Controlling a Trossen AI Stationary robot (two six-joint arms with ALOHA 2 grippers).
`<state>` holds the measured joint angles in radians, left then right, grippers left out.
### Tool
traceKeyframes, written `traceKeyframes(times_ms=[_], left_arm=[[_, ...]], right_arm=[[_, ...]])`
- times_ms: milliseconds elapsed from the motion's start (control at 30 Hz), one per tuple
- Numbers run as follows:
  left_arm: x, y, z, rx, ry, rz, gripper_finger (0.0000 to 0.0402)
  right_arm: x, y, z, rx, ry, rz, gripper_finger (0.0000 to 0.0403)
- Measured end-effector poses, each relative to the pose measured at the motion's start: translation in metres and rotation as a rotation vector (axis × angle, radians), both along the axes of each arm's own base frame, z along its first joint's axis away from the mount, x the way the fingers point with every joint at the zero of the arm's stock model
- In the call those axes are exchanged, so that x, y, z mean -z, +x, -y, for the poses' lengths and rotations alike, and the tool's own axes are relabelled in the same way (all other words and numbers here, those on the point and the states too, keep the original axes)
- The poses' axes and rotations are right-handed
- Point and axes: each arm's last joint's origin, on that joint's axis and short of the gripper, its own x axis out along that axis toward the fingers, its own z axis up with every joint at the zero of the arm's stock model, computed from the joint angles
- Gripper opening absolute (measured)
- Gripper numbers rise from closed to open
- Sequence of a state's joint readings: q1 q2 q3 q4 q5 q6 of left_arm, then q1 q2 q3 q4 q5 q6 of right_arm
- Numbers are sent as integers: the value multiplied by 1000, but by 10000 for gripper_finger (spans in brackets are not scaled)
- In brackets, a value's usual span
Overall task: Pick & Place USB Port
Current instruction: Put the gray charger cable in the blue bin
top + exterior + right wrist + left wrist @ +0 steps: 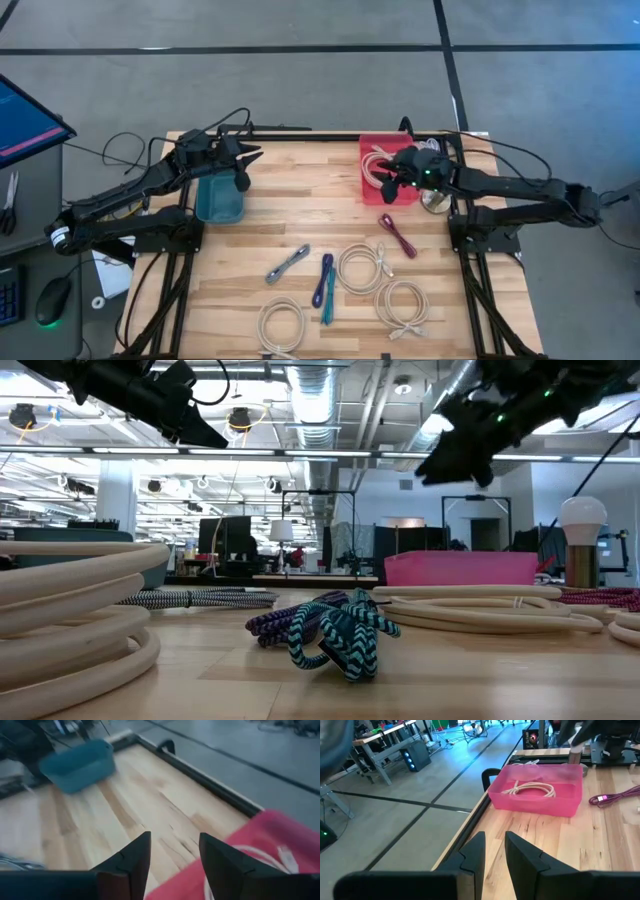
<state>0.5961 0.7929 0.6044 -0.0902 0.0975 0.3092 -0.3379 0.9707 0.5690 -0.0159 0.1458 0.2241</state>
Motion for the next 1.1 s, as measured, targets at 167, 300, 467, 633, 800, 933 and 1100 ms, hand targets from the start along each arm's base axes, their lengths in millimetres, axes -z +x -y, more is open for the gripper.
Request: traceKeyframes(times_ms=[167,300,467,633,800,933,1100], left_arm=[[0,0,0,0,0,0,74],[0,0,0,0,0,1,74],[0,0,0,0,0,1,74],[-1,0,0,0,3,5,74],[-1,0,0,1,6,11,74],[-2,1,0,14,-49,54,74],[-5,2,4,124,-69,92,68]], right_arm=[[-12,-7,-10,-68,-32,56,144],[-16,-8,-18,-150,-50,67,134],[-16,-6,-26,-223,-56,64,124],[-16,-4,-33,-255,-55,66,121],[-16,-2,-38,-287,-55,72,122],[-16,-1,-44,-313,-54,73,121],[-16,-1,-49,-338,-53,74,121]])
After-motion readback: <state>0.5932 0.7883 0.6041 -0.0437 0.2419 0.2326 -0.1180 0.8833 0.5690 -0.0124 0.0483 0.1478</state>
